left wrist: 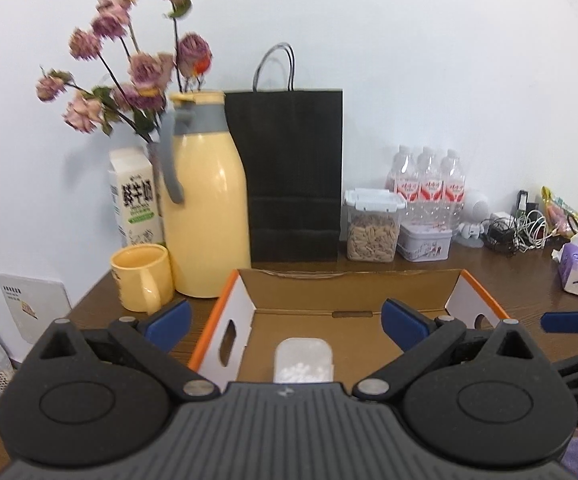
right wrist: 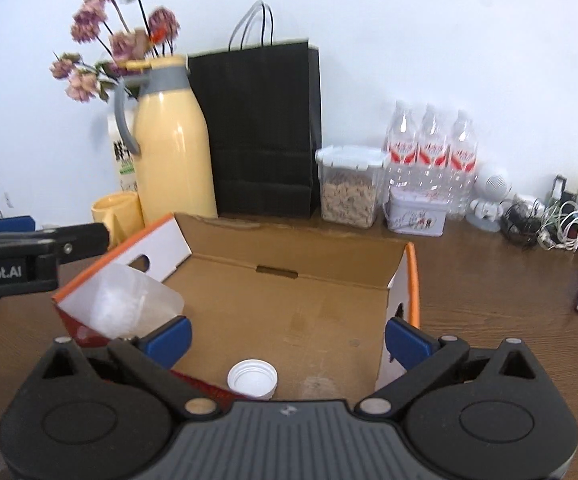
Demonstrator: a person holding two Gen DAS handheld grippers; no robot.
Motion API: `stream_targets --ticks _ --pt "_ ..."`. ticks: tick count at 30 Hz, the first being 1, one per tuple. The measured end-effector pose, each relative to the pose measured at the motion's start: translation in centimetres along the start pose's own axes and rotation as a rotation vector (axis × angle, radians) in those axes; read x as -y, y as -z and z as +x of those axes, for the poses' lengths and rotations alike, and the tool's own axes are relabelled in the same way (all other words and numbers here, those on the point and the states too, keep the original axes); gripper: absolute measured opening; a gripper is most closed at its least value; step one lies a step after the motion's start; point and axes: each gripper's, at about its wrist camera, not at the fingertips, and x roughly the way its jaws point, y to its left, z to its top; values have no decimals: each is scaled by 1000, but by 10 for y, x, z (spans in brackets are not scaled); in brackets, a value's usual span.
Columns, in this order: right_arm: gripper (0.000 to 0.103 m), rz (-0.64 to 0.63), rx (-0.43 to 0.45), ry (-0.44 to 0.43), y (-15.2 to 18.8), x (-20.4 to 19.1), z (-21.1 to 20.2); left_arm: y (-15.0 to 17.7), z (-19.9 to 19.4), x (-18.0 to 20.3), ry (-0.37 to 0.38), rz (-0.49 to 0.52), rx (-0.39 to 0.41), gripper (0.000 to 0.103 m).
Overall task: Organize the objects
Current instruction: 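Move both tools back over the items on the table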
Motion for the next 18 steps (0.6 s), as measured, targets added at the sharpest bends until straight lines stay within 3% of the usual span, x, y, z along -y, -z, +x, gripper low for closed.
stream_targets --ticks 11,18 --pt "103 -50 69 -28 38 -7 -91 33 -87 -20 -18 36 53 103" --pt "103 -75 50 -46 83 -23 -133 73 -132 -34 -26 27 12 103"
